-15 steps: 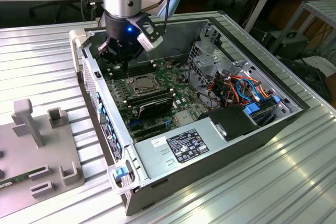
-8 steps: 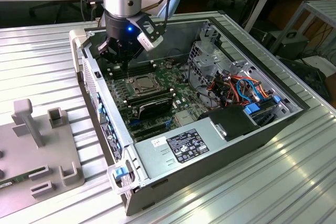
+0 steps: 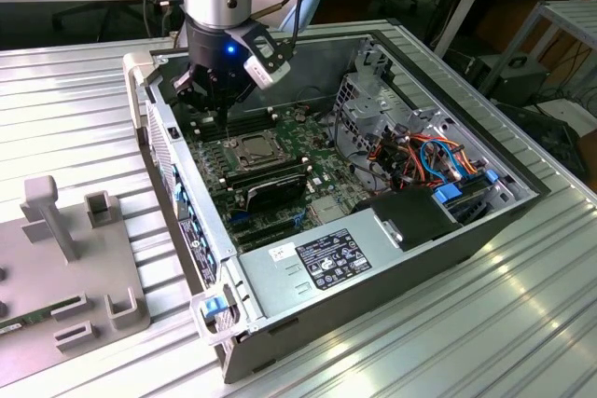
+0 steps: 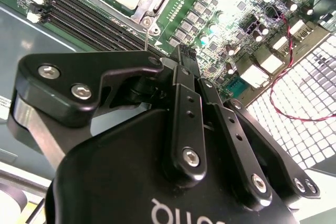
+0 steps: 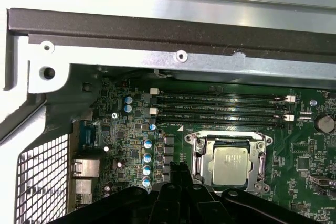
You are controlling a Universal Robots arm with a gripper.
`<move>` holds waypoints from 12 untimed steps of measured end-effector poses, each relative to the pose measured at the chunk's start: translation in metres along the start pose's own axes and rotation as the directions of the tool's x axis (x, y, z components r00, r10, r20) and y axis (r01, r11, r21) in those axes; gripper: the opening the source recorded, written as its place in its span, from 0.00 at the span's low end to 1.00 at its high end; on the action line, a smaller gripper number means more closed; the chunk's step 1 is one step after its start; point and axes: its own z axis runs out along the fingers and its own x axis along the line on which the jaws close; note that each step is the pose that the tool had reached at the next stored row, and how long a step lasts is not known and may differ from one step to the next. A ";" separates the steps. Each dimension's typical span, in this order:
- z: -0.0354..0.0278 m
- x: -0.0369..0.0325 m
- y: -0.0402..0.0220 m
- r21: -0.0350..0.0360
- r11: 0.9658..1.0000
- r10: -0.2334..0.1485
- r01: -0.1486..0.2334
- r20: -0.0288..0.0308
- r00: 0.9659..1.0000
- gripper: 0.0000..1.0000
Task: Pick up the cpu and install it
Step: 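Install the first cpu locking lever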
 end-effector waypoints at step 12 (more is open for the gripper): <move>-0.0025 -0.0002 0.0000 -0.004 1.000 0.000 0.000 0.000 1.000 0.11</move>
